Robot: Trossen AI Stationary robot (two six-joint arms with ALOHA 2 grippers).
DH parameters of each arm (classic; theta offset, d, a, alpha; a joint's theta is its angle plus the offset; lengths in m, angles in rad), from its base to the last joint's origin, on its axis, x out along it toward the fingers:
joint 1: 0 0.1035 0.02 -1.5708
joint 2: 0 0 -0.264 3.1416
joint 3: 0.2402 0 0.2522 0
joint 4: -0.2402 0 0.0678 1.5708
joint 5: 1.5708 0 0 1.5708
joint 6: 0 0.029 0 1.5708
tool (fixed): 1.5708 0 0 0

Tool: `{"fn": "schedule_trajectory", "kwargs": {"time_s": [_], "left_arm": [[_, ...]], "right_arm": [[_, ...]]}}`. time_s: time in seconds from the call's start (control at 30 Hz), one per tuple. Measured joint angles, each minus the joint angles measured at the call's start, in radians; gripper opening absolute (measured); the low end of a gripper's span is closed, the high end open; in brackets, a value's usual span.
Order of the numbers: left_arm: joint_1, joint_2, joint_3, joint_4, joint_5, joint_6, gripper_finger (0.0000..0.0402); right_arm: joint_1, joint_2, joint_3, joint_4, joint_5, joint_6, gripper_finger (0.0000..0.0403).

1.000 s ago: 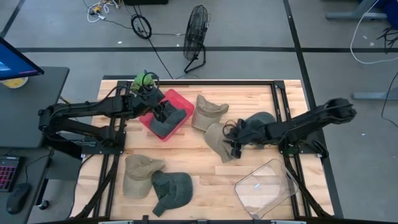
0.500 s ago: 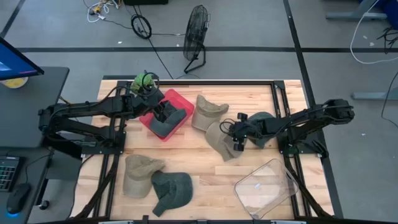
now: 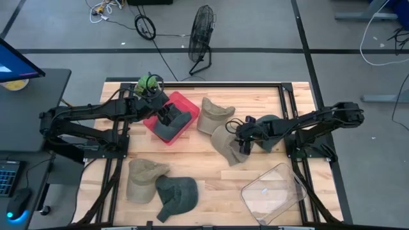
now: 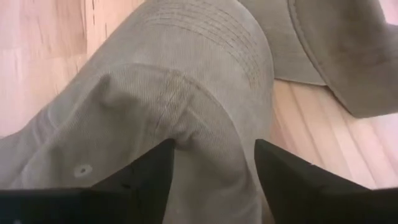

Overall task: Pick & Place hat
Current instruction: Put the middle right gray cap into the transparent bin

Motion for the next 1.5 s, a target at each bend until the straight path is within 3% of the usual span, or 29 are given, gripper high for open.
{"fn": "schedule_trajectory", "kwargs": {"time_s": [0.13, 0.3, 0.37, 0.53, 0.67, 0.77, 0.83, 1.03, 1.23, 1.5], "left_arm": [[0.0, 0.0, 0.0, 0.0, 0.0, 0.01, 0.011], [0.0, 0.0, 0.0, 0.0, 0.0, 0.011, 0.011], [0.0, 0.0, 0.0, 0.0, 0.0, 0.013, 0.011], [0.0, 0.0, 0.0, 0.0, 0.045, 0.013, 0.011], [0.0, 0.002, 0.0, 0.015, 0.252, 0.064, 0.011], [-0.001, 0.018, 0.0, 0.071, 0.436, 0.147, 0.011], [-0.002, 0.03, 0.0, 0.144, 0.501, 0.16, 0.011], [-0.009, 0.085, 0.001, 0.248, 0.513, 0.26, 0.011], [-0.009, 0.146, 0.0, 0.168, 0.52, -0.016, 0.011], [-0.038, 0.212, -0.001, 0.0, 0.525, -0.188, 0.011]], "right_arm": [[0.0, 0.0, 0.0, -0.002, -0.002, -0.001, 0.0153], [0.0, 0.0, 0.0, -0.003, -0.067, -0.001, 0.0033], [0.0, 0.0, 0.0, 0.0, -0.07, -0.011, 0.0011], [0.007, 0.0, 0.02, 0.044, -0.089, -0.062, 0.0008], [0.036, -0.002, 0.135, 0.037, -0.087, -0.183, 0.0006], [0.056, 0.009, 0.232, 0.036, -0.087, -0.351, 0.0004], [0.063, 0.032, 0.287, 0.03, -0.087, -0.468, 0.0003], [0.064, 0.186, 0.379, 0.071, -0.081, -0.78, 0.0002], [0.084, 0.331, 0.43, 0.148, 0.157, -1.004, 0.0001], [0.092, 0.343, 0.46, 0.26, 0.257, -1.144, 0.0001]]}}
